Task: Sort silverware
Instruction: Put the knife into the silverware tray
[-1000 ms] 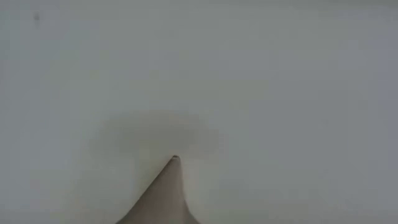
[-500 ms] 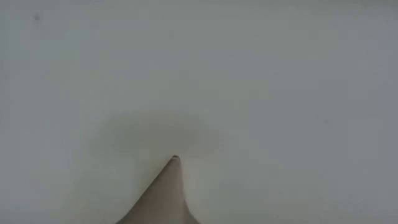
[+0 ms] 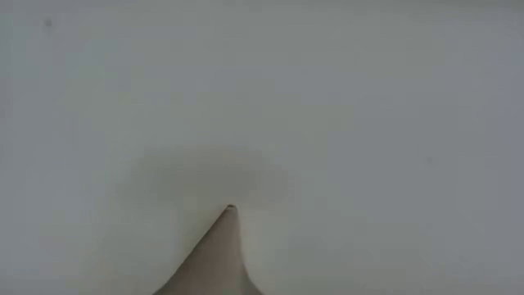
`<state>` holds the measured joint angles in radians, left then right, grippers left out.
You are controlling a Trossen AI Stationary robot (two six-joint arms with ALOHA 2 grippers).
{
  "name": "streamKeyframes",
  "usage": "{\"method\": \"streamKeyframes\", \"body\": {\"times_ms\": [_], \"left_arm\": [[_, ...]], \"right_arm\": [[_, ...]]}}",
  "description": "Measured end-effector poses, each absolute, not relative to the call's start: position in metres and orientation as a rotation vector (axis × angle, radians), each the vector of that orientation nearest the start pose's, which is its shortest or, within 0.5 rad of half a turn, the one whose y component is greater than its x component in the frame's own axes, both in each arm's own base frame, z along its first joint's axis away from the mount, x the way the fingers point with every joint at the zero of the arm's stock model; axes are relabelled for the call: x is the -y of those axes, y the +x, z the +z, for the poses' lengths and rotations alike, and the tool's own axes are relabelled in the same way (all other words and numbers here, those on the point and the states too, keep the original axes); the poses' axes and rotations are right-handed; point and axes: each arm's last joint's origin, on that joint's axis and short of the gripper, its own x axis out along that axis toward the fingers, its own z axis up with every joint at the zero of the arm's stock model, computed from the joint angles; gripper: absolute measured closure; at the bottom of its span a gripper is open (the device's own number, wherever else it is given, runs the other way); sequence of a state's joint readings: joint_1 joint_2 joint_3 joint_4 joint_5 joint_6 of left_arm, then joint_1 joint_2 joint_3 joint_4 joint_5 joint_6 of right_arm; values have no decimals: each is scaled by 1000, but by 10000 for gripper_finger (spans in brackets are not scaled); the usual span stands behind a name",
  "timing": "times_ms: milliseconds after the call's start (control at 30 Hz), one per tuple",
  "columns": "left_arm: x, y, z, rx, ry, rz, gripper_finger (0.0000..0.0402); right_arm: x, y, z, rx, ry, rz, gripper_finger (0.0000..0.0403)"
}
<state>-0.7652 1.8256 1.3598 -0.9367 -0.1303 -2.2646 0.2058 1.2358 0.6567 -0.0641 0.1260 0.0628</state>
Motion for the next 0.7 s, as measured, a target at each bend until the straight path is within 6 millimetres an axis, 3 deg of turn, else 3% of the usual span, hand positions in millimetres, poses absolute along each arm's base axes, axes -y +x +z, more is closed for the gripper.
{"method": "streamKeyframes", "body": {"times_ms": [233,400,567,700], "left_arm": [[232,258,209,-1141,-1134,910,217],[218,270,211,-1082,-971,817,217],[185,295,212,-1033,-691,713,217],[148,323,215,-966,-439,636,217]], "right_arm": [[-47,244,211,-638,-46,57,403],[-49,243,211,-638,-29,58,403],[-50,243,211,-639,-16,58,403],[-49,243,211,-639,-2,50,403]]}}
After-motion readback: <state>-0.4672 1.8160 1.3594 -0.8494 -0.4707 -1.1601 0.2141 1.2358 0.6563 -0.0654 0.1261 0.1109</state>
